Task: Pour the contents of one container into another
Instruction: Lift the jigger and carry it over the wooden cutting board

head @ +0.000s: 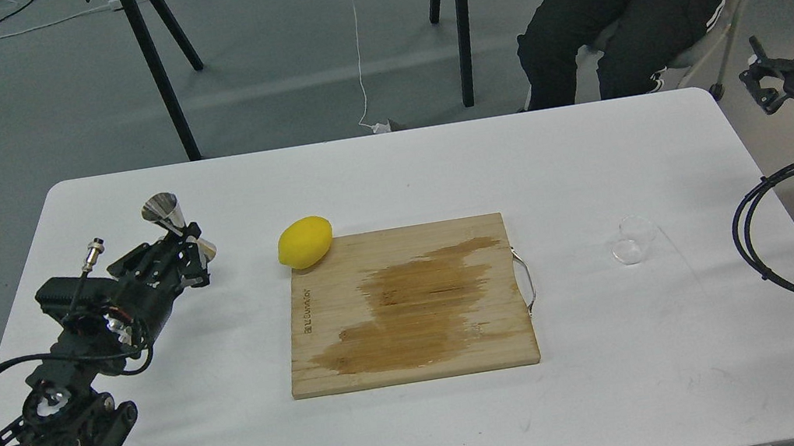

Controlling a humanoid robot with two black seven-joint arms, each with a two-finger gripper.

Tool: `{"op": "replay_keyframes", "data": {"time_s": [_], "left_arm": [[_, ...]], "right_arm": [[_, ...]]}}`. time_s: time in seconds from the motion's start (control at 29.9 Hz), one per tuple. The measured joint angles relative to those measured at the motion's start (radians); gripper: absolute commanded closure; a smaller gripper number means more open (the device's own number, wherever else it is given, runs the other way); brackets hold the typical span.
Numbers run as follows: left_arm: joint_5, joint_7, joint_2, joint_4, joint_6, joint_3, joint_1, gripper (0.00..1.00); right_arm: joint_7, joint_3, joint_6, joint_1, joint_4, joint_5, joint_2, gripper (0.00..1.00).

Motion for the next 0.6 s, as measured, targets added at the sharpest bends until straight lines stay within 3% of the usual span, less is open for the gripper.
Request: {"op": "replay_keyframes", "data": {"time_s": [0.1,0.23,0.33,0.6], "left_arm": [[0.015,0.01,-0.003,-0.093,-0.011,0.013,-0.036,0.91],[0.053,0.084,-0.011,-0.256,-0.068,0.073,-0.086,0.91],[0.058,0.117,-0.023,-0.352,-0.118,0.134,-0.116,0.91],[0.059,0.125,-0.166,-0.372,-0.149,0.324,-0.127,0.91]], "right_arm": [[0.0,0.001,0.0,-0.002,-0.001,0.0,-0.002,0.0],[0.0,0.004,0.0,-0.011,-0.002,0.0,-0.015,0.0],[0.0,0.004,0.0,-0.016,-0.003,0.0,-0.024,0.0],[0.01,0.006,0.0,-0.036,-0.003,0.001,-0.034,0.0]]}}
